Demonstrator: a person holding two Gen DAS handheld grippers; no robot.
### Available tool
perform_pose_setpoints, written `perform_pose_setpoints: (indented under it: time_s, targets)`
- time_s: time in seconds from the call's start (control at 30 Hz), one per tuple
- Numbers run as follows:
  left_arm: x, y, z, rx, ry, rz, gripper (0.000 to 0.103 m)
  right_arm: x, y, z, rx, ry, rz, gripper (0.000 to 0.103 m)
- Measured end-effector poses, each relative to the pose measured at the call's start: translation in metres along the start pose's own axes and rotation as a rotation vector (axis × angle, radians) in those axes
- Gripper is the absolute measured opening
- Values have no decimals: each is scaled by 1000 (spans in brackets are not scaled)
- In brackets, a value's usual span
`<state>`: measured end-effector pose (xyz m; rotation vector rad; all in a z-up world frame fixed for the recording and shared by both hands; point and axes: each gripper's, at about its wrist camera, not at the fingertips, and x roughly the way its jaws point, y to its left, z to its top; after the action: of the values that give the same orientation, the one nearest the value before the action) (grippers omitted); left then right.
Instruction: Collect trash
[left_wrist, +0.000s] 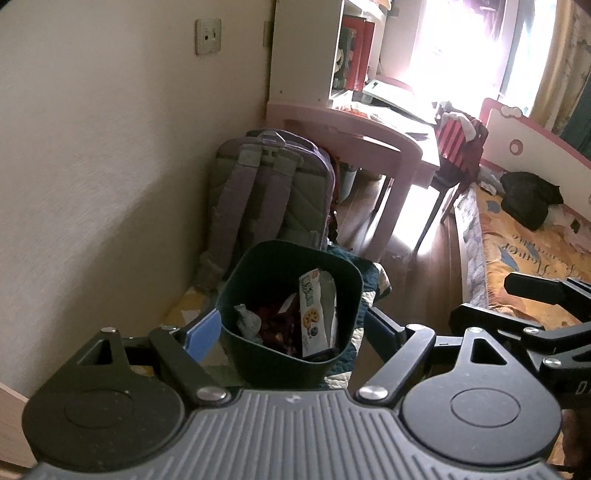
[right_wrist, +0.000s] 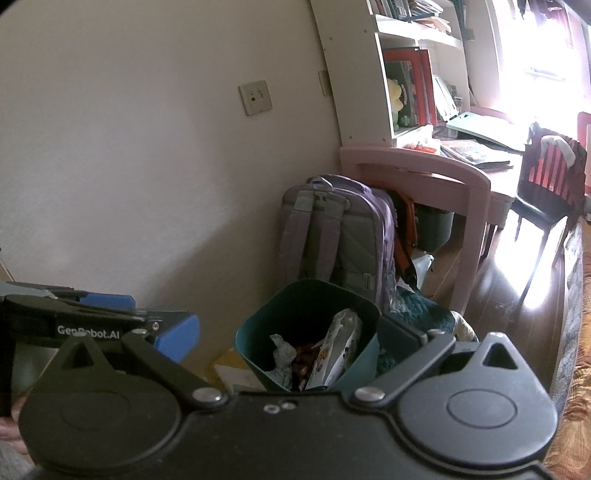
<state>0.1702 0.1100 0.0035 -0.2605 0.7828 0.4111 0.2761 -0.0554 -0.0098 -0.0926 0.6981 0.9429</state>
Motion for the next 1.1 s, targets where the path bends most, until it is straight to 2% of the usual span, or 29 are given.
perform_pose_setpoints:
  time_s: [0.67, 0.87, 1.1]
  targets:
    - [2, 3, -1, 19, 5, -14, 85, -2, 6, -3, 15, 3, -33, 103]
    - [2, 6, -2, 12, -1, -50, 85, -1, 8, -2, 21, 9, -43, 103]
    - [2, 4, -2, 16, -11, -49, 85, 0, 8, -2, 23, 9, -55, 103]
